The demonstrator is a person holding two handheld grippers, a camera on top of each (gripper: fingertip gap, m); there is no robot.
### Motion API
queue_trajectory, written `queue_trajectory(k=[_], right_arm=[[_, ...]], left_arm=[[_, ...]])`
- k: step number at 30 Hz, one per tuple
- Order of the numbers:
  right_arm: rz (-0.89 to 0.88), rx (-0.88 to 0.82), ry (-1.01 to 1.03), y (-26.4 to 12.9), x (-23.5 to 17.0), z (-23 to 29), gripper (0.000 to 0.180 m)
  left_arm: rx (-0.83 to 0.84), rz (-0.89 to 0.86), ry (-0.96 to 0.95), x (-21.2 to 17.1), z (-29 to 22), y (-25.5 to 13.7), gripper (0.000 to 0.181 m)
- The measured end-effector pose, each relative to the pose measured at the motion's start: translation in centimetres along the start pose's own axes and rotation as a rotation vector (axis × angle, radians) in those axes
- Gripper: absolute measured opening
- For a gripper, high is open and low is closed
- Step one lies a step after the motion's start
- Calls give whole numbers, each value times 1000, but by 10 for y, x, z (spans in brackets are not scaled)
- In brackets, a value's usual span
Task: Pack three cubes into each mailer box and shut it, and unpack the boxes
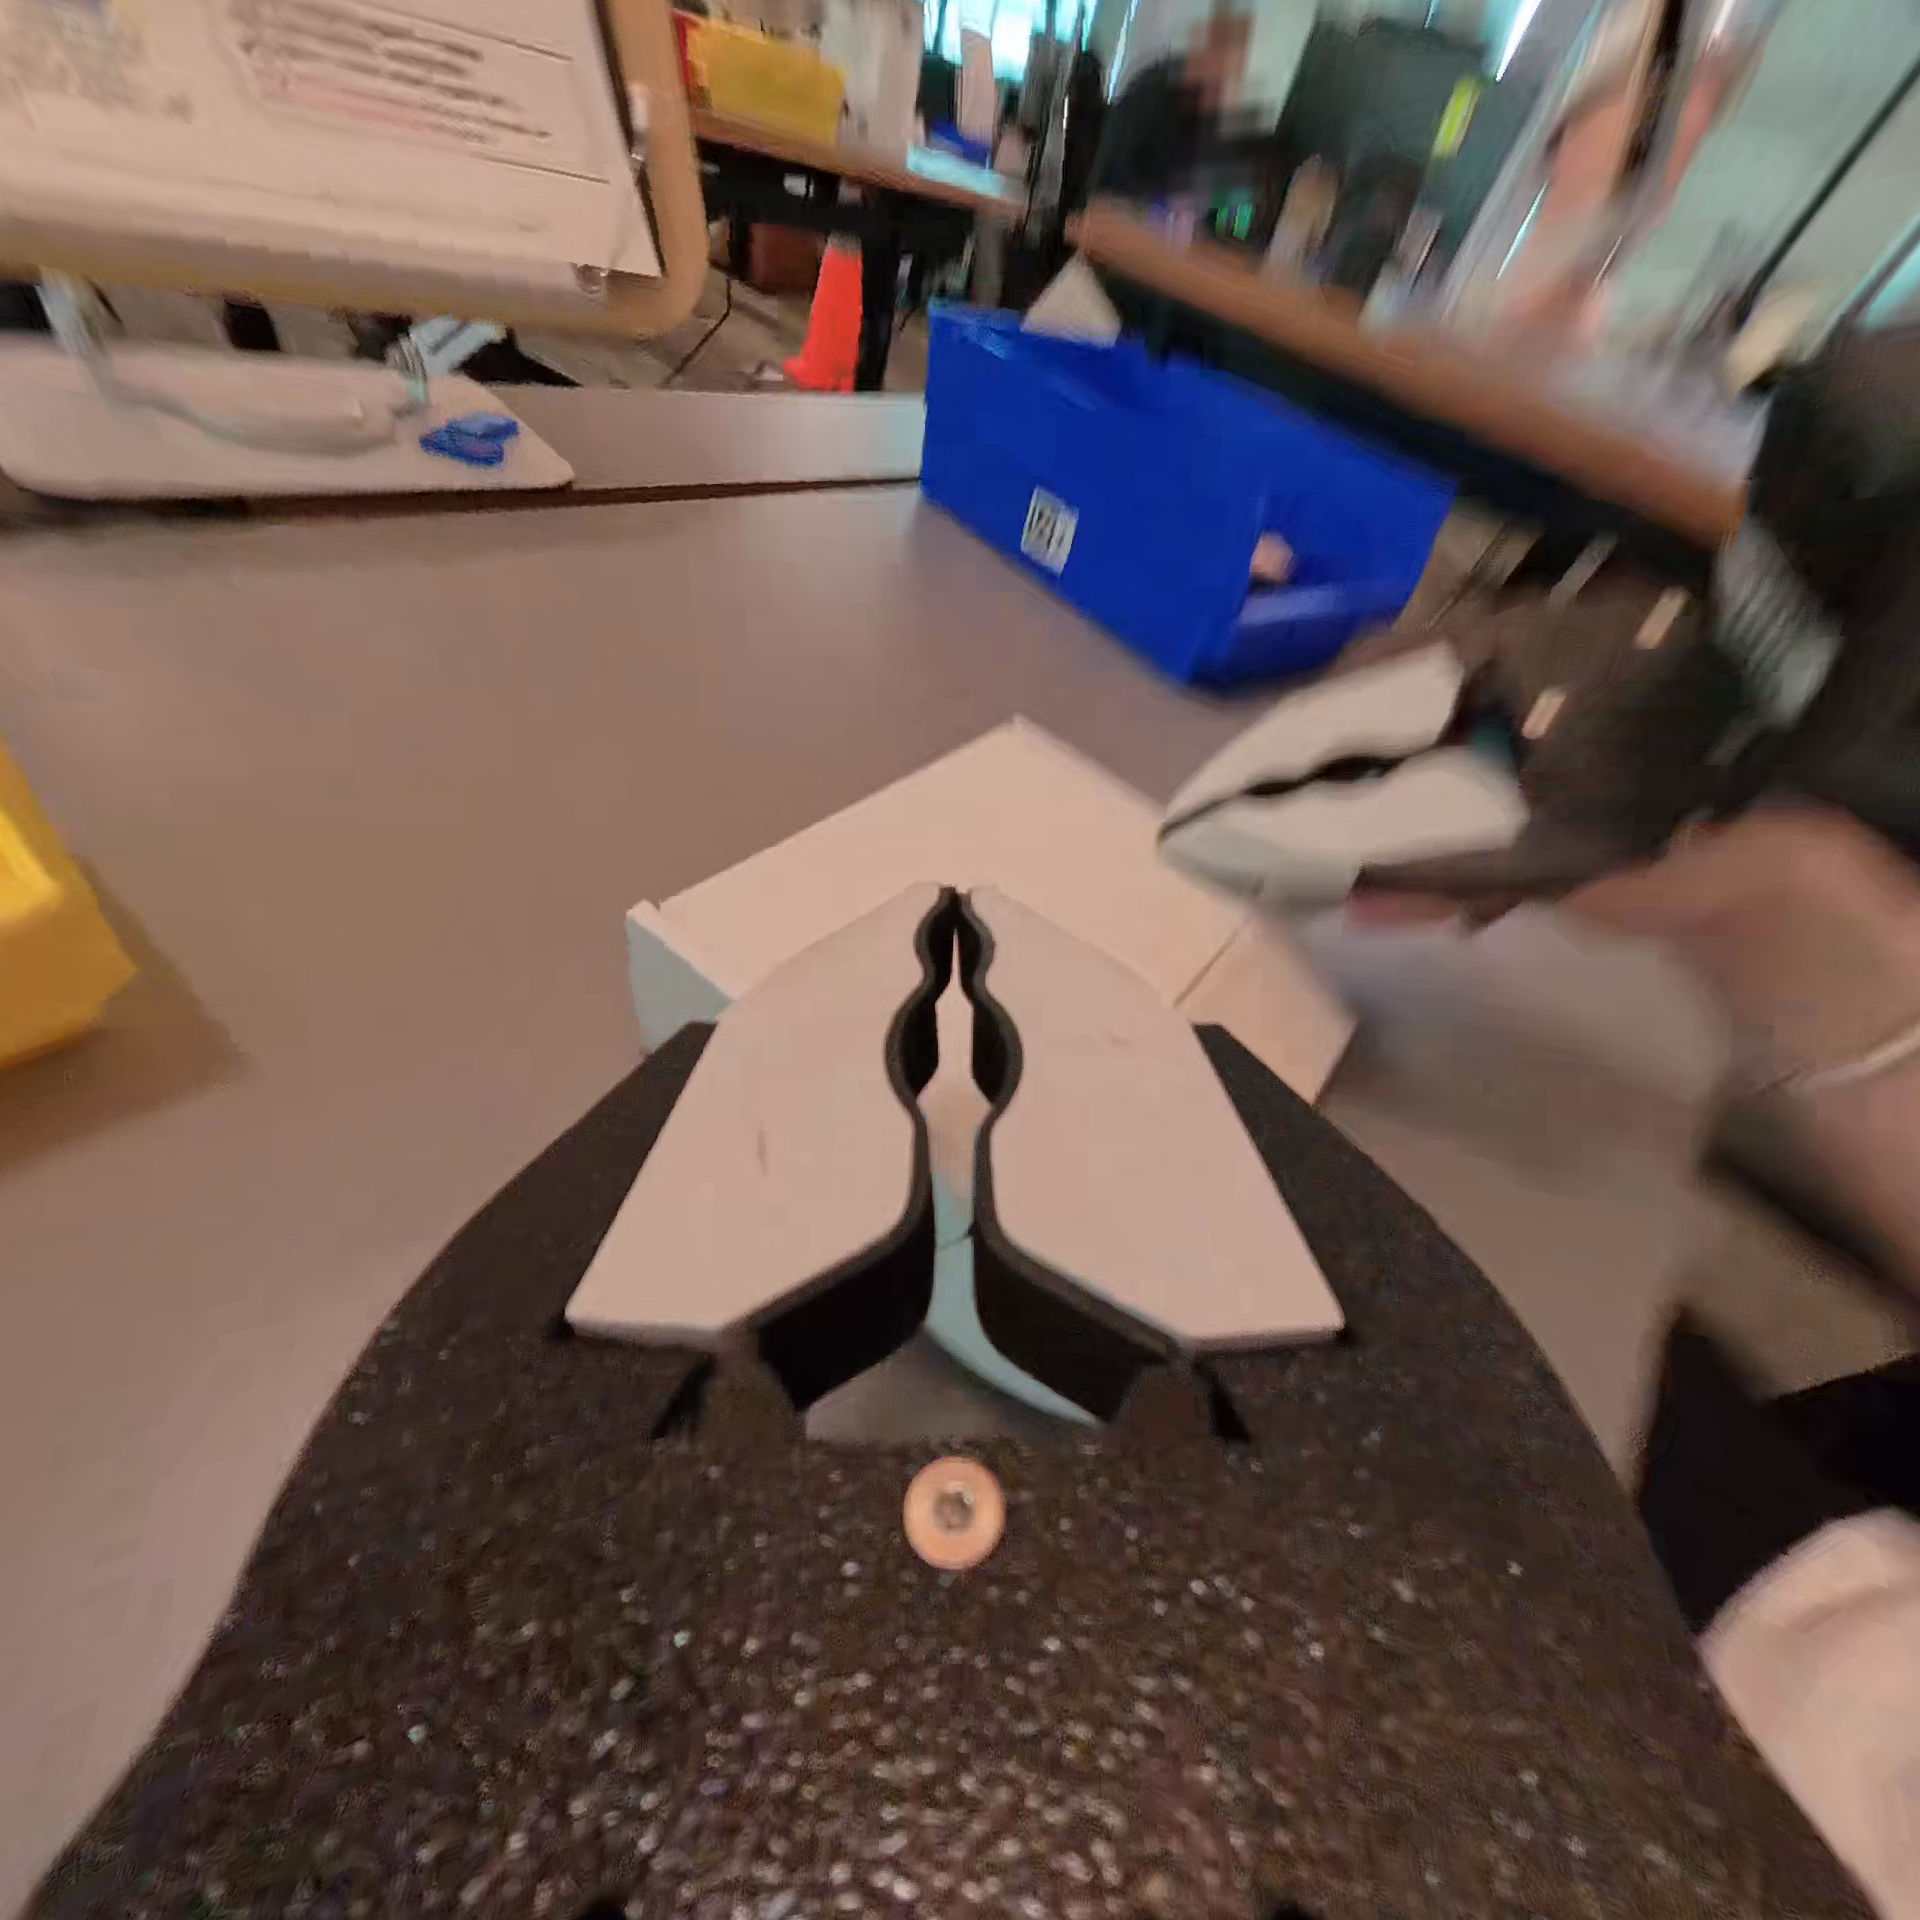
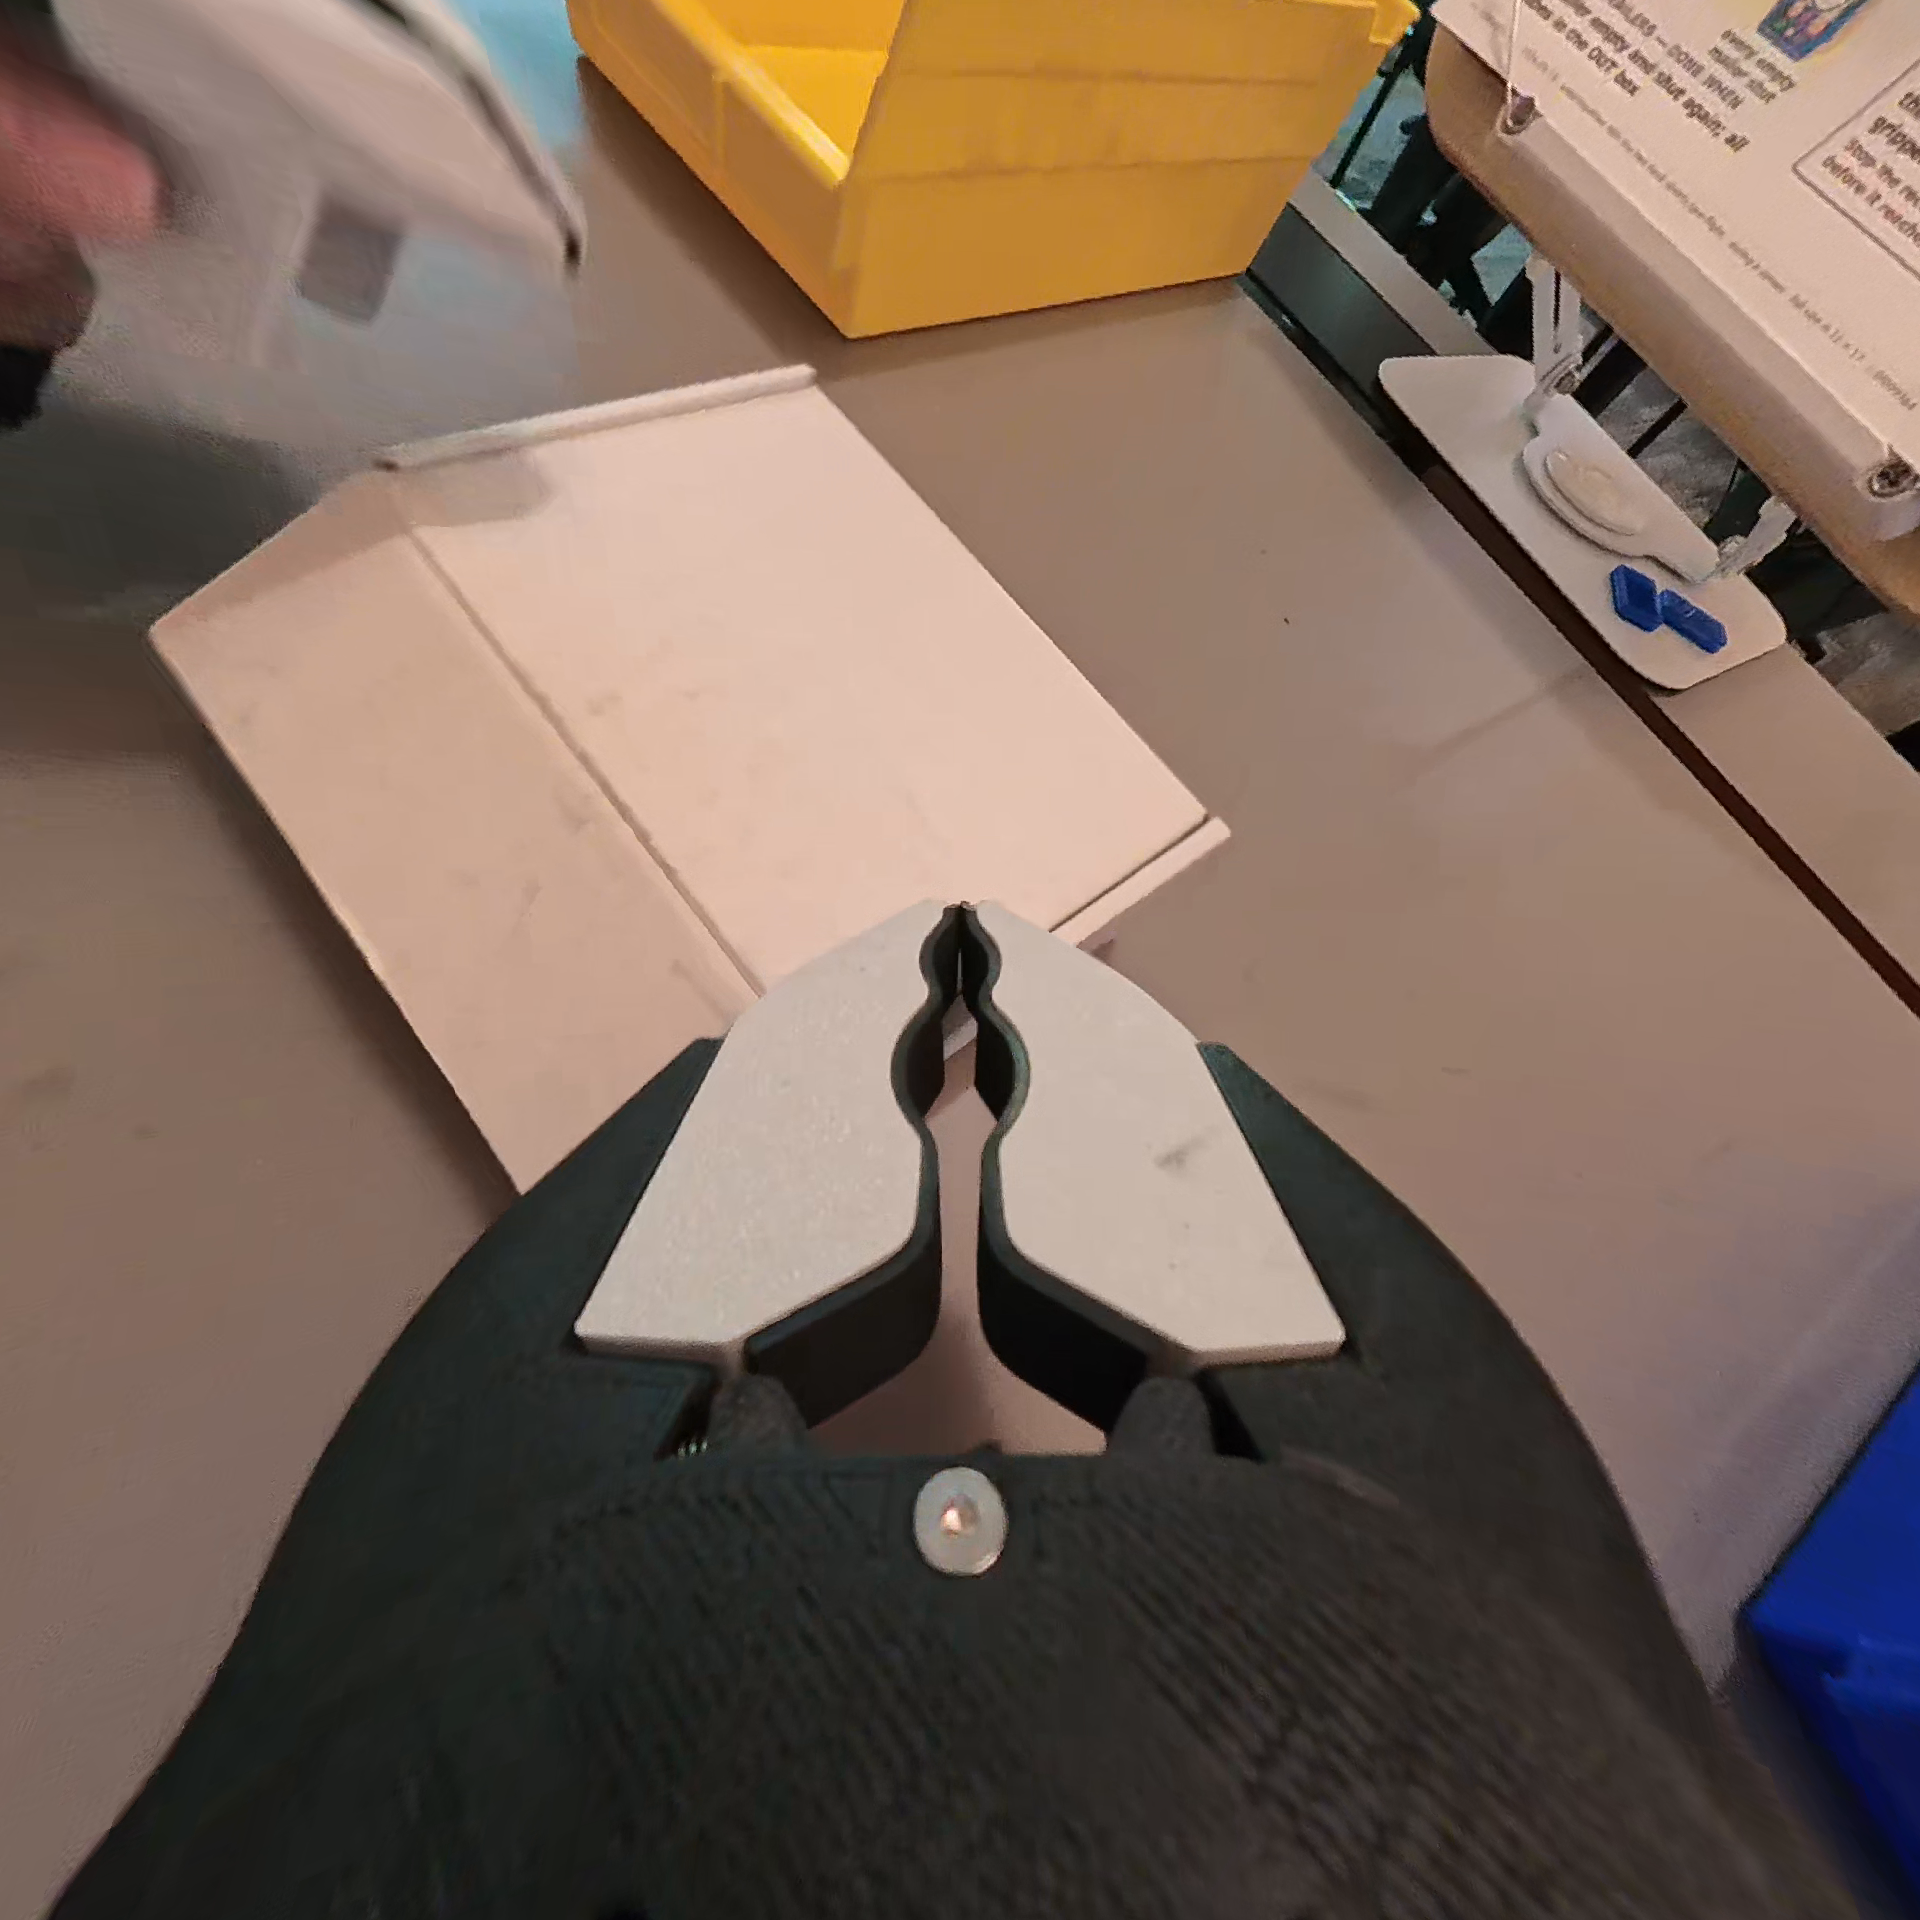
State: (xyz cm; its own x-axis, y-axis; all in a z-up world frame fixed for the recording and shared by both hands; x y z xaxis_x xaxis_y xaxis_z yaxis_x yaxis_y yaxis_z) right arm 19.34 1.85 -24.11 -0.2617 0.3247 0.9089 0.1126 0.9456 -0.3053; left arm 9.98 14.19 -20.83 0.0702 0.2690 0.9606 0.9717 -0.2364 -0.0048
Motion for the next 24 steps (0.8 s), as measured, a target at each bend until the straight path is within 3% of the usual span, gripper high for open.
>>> queue_trajectory(k=[3,5,8,14,17,24], right_arm=[[-49,19,18,-3,-1,-2,2],[-69,7,106,-7,-2,-9,7],[-136,-10,311,-18,2,-24,15],[-111,140,866,-30,-20,-31,69],[-149,149,975,-28,-28,-35,85],[-120,214,1021,-25,-26,-24,108]], left_arm=[[-51,166,-512,-4,7,0,0],[-135,179,-665,0,7,5,0],[-76,237,-679,-6,23,10,0],[-94,337,-795,-22,25,18,0],[-81,322,-807,-24,26,19,0],[-27,353,-614,-25,32,10,0]])
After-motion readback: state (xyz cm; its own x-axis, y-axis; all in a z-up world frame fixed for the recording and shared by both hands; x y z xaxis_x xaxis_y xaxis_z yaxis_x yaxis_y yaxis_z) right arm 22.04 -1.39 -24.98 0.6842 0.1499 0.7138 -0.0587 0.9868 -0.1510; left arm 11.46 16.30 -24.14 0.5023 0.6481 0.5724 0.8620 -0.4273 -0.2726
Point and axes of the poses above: each gripper's, where its closed fingertips meet, y out along the fingers, x out of its top, z = x × y across the jaws, the point moved 3 cm from there along -y, back along the fingers, and after that the axes turned 13 degrees about -z, right-handed, at the moved point
